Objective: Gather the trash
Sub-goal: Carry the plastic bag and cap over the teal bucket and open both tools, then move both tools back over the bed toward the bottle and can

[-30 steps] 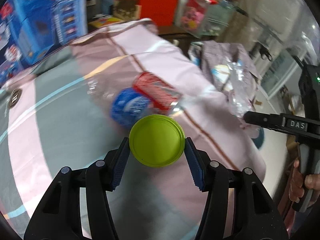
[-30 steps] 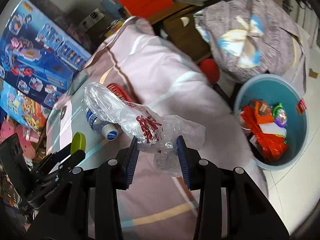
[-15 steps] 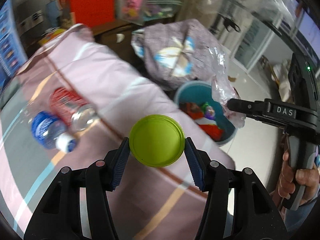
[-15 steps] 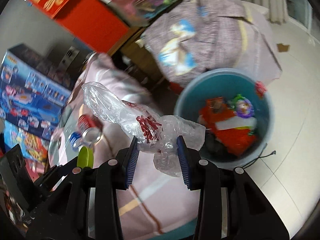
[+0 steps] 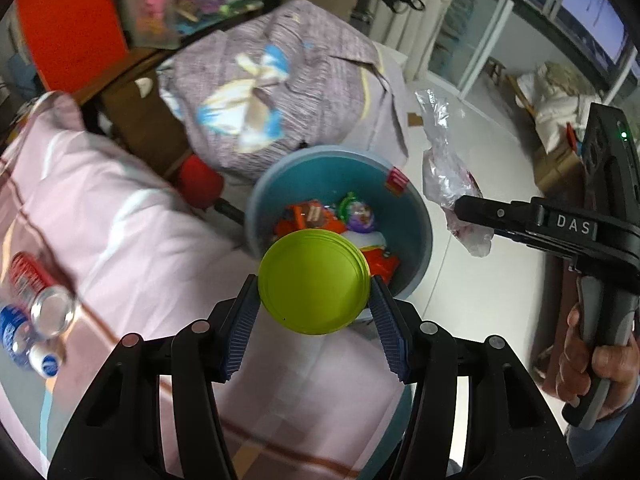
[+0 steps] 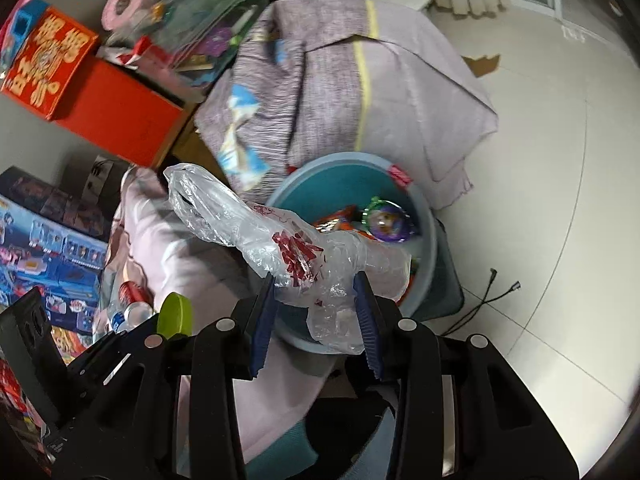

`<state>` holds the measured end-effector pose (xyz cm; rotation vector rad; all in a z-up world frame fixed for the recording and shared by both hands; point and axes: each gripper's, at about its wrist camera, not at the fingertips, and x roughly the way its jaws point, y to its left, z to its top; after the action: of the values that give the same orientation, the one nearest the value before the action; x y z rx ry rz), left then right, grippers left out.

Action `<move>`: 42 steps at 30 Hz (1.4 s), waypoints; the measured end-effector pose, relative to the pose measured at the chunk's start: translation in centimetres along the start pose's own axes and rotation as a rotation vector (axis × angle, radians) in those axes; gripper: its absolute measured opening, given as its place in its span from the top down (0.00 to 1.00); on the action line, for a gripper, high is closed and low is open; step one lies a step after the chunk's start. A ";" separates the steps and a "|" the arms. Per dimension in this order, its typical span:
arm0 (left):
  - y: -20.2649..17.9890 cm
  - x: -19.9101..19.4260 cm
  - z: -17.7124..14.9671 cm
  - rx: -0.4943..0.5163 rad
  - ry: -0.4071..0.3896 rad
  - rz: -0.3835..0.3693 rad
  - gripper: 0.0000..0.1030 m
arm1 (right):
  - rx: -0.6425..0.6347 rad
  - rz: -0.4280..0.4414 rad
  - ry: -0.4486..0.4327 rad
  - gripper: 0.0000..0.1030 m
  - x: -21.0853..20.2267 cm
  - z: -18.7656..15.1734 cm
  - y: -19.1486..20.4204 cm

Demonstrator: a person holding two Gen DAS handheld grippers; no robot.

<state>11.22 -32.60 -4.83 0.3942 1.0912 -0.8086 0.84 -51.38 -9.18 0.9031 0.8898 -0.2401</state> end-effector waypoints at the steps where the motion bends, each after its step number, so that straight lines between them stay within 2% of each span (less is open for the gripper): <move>1: -0.3 0.6 0.3 0.006 0.009 -0.001 0.45 | 0.005 -0.002 0.002 0.64 0.1 0.0 -0.3; 9: -1.5 4.1 2.0 0.011 0.066 -0.035 0.44 | 0.024 -0.019 0.025 0.63 1.1 1.1 -1.6; 12: -1.6 5.0 2.3 0.002 0.084 -0.045 0.30 | 0.026 -0.023 0.029 0.63 1.5 1.4 -1.6; 14: -1.5 4.8 2.2 0.006 0.071 -0.020 0.14 | 0.026 -0.026 0.034 0.63 1.7 1.4 -1.5; 16: -1.4 4.6 2.1 0.009 0.062 -0.009 0.11 | 0.024 -0.030 0.040 0.63 2.0 1.4 -1.5; 28: 1.0 3.1 0.1 -0.036 0.059 -0.006 0.06 | -0.018 -0.051 0.063 0.62 3.2 1.5 0.9; 31: 1.6 2.7 -0.1 -0.051 0.053 -0.012 0.05 | -0.038 -0.062 0.066 0.59 3.5 1.6 1.7; 32: 1.8 2.7 -0.1 -0.054 0.052 -0.011 0.05 | -0.044 -0.065 0.067 0.55 3.6 1.5 2.0; 33: 2.0 2.6 -0.1 -0.058 0.051 -0.011 0.05 | -0.050 -0.069 0.070 0.44 3.7 1.5 2.4; 35: 2.5 2.4 -0.2 -0.070 0.049 -0.015 0.05 | -0.053 -0.073 0.071 0.29 4.0 1.5 2.9; 42: 4.2 2.1 -0.9 -0.100 0.052 -0.025 0.05 | -0.039 -0.102 0.101 0.26 5.2 1.2 3.8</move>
<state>14.28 -30.04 -7.49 0.3199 1.1818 -0.7658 6.82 -49.09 -10.51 0.8408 1.0319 -0.2658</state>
